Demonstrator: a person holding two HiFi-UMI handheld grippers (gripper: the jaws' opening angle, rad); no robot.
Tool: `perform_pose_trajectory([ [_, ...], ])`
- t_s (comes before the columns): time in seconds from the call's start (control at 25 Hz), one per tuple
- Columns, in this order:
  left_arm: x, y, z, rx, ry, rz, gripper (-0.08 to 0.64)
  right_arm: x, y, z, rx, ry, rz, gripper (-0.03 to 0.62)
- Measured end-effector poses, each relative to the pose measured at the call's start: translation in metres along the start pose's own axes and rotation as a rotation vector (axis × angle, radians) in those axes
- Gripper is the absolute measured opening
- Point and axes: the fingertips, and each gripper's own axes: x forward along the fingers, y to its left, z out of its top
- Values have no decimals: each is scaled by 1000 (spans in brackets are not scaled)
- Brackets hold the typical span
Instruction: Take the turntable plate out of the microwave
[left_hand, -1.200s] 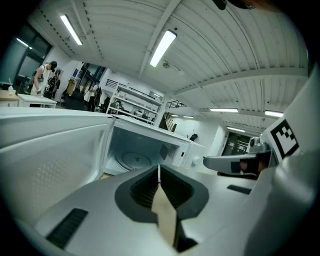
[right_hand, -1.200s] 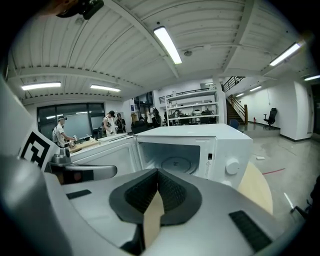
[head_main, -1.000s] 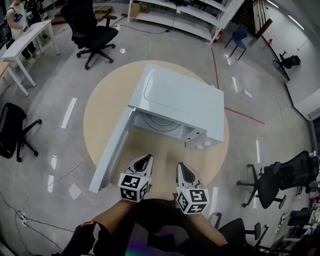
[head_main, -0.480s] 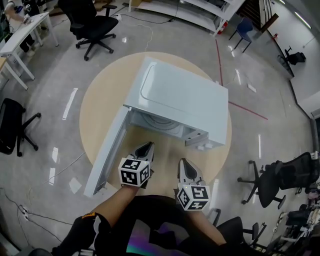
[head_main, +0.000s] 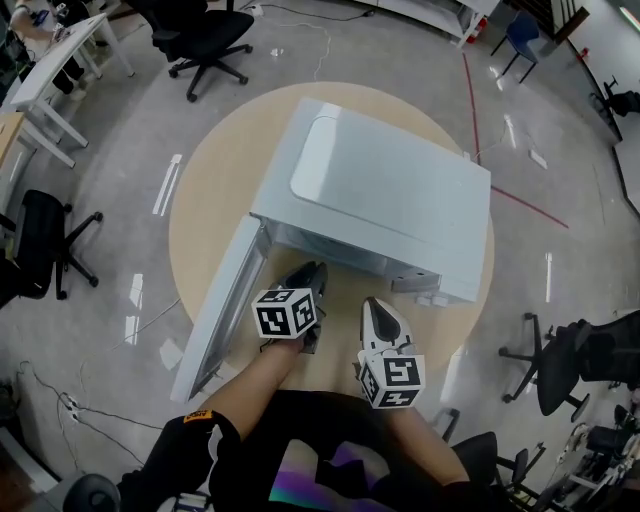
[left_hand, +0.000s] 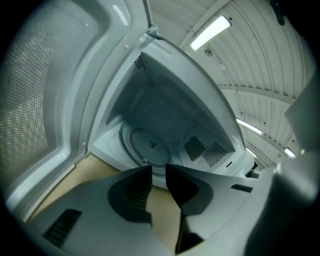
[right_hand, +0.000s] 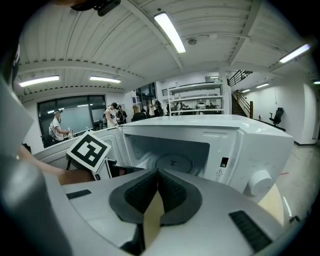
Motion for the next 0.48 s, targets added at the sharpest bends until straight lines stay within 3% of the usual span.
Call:
perform_pose_trajectory([
  [0.48, 37, 22, -4, -114, 27, 19, 115, 48, -8, 5, -71, 22, 16, 17],
])
